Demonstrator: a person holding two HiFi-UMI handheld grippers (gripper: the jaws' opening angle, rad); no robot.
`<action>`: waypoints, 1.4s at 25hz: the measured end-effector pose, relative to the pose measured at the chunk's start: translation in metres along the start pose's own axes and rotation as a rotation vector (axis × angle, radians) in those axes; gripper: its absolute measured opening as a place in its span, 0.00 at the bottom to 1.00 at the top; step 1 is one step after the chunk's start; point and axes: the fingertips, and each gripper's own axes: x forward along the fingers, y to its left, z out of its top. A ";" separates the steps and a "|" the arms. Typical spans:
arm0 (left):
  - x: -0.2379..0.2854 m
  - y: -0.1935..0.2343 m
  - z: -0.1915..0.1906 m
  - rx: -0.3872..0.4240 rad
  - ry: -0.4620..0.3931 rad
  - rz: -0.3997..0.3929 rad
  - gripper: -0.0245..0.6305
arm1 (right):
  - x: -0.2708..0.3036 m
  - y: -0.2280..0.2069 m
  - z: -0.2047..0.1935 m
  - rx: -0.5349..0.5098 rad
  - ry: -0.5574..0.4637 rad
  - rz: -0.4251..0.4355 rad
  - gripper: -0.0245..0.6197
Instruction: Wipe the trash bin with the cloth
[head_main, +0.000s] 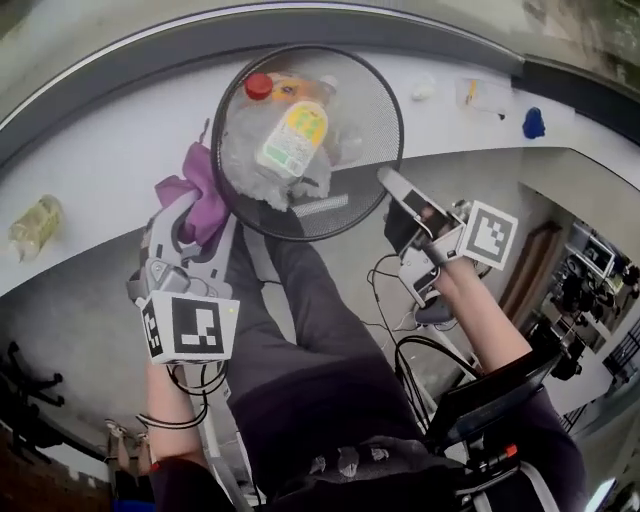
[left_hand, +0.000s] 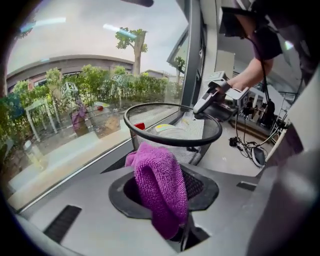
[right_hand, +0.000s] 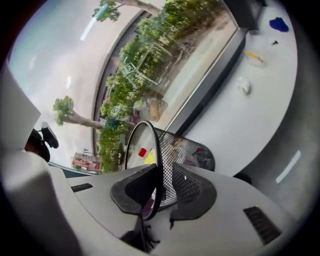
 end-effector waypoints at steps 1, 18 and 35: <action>0.000 -0.006 -0.002 -0.022 -0.008 -0.008 0.22 | -0.004 -0.001 -0.011 0.025 -0.004 0.001 0.16; -0.002 0.043 -0.024 -0.162 -0.029 0.171 0.22 | -0.007 0.025 -0.032 -0.319 0.129 0.071 0.41; -0.011 0.032 -0.034 -0.023 0.017 0.129 0.22 | 0.034 0.024 0.004 0.005 -0.022 0.109 0.12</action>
